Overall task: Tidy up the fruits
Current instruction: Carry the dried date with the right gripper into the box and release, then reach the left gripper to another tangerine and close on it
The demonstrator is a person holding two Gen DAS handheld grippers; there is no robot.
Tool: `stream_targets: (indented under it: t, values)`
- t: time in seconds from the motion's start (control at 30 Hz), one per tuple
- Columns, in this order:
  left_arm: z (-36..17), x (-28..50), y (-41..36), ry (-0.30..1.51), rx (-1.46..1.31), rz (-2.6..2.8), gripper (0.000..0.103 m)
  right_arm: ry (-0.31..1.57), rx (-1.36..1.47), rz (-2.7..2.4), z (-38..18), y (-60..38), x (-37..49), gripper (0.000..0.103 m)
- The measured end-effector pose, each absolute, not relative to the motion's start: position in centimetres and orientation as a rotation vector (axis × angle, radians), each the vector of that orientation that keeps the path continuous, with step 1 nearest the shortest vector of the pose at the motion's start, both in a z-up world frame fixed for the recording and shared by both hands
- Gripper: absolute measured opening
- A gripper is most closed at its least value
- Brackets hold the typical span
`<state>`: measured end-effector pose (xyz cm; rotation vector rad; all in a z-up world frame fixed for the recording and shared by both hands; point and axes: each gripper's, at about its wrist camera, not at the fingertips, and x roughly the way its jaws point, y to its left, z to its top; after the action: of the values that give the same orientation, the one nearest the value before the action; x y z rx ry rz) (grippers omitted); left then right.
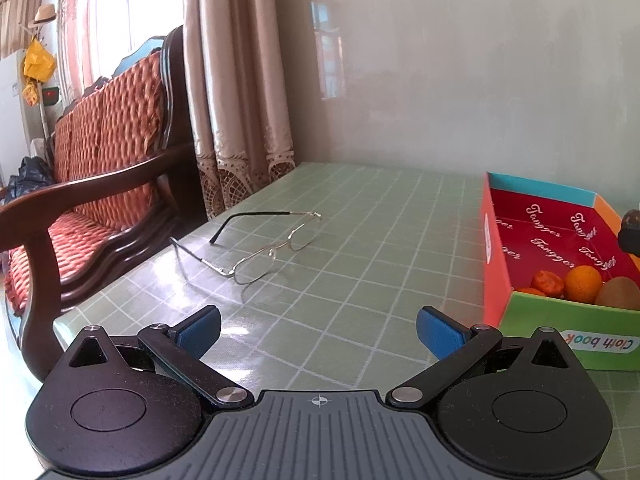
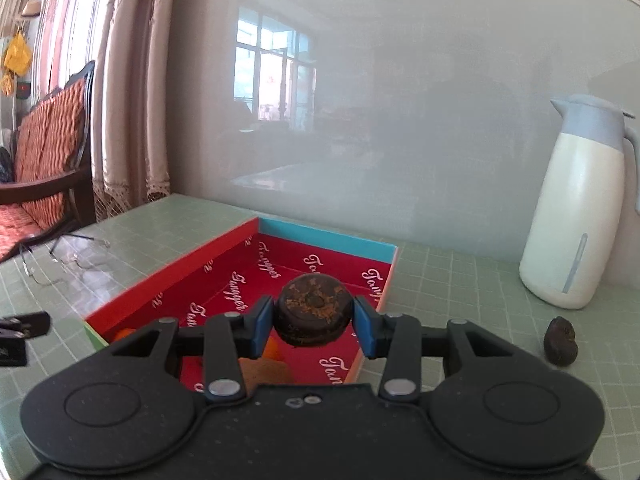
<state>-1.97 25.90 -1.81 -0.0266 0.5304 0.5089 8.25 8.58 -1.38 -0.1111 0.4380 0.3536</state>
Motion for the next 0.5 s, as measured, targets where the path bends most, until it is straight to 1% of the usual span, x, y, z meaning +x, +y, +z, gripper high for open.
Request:
stream_targets:
  t: [0.17, 0.23, 0.3, 0.33, 0.5]
  values:
    - [-1.8, -1.9, 25.8, 0.529, -0.027, 0.503, 0.103, 0.456, -0.116, 0.349, -1.9, 8.9, 8.4, 0.042]
    - [-1.7, -1.8, 25.5, 0.528, -0.021, 0.501, 0.103, 0.476, -0.133, 0.348, -2.3, 9.2, 8.6, 0.048]
    - [-1.7, -1.8, 25.5, 0.528, -0.021, 0.499, 0.103, 0.459, -0.128, 0.348, -2.3, 9.0, 8.3, 0.060]
    - [-1.6, -1.8, 25.4, 0.527, -0.023, 0.499, 0.103, 0.452, -0.113, 0.344, -2.1, 8.9, 8.1, 0.062]
    - [-1.5, -1.5, 25.1, 0.519, -0.030, 0.488, 0.103, 0.438, -0.082, 0.334, -1.4, 7.4, 7.4, 0.063]
